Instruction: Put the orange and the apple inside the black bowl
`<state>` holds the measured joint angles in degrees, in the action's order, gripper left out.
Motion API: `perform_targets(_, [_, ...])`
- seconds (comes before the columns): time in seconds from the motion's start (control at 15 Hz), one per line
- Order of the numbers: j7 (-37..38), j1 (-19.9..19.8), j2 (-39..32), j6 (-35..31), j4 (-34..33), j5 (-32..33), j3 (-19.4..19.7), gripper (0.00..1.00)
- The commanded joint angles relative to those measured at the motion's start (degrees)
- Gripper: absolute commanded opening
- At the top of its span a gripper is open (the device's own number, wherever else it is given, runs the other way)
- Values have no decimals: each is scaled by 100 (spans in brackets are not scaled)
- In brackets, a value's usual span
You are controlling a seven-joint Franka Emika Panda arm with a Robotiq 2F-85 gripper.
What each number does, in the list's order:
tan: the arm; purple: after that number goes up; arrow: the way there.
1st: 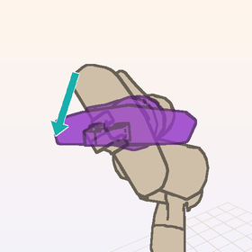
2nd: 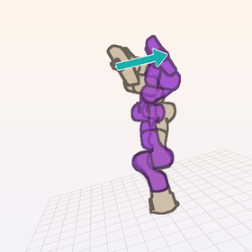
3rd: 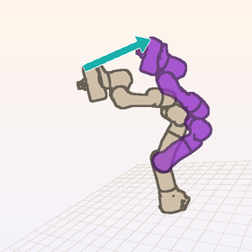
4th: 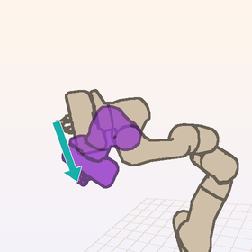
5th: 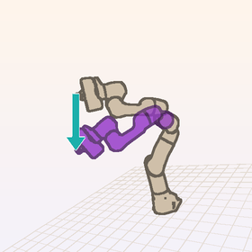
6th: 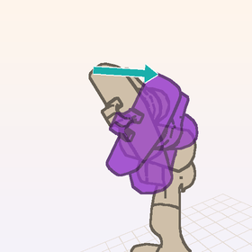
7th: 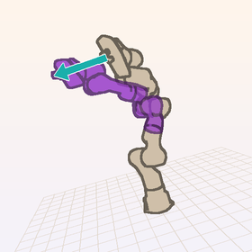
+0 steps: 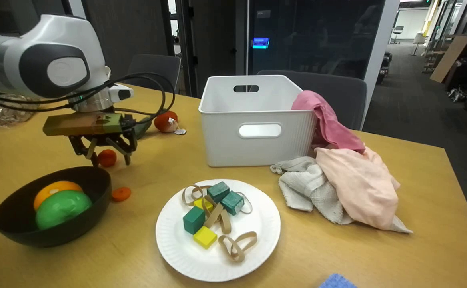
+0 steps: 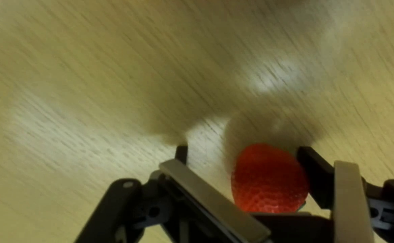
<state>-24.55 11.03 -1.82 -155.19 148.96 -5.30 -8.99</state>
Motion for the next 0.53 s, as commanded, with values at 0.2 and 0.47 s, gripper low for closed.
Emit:
perform_targets(0.2, [763,-67,-100,-372,40,981,-21,56])
perform_targets(0.47, [945,-65,-88,-326,43,1106,-46,8])
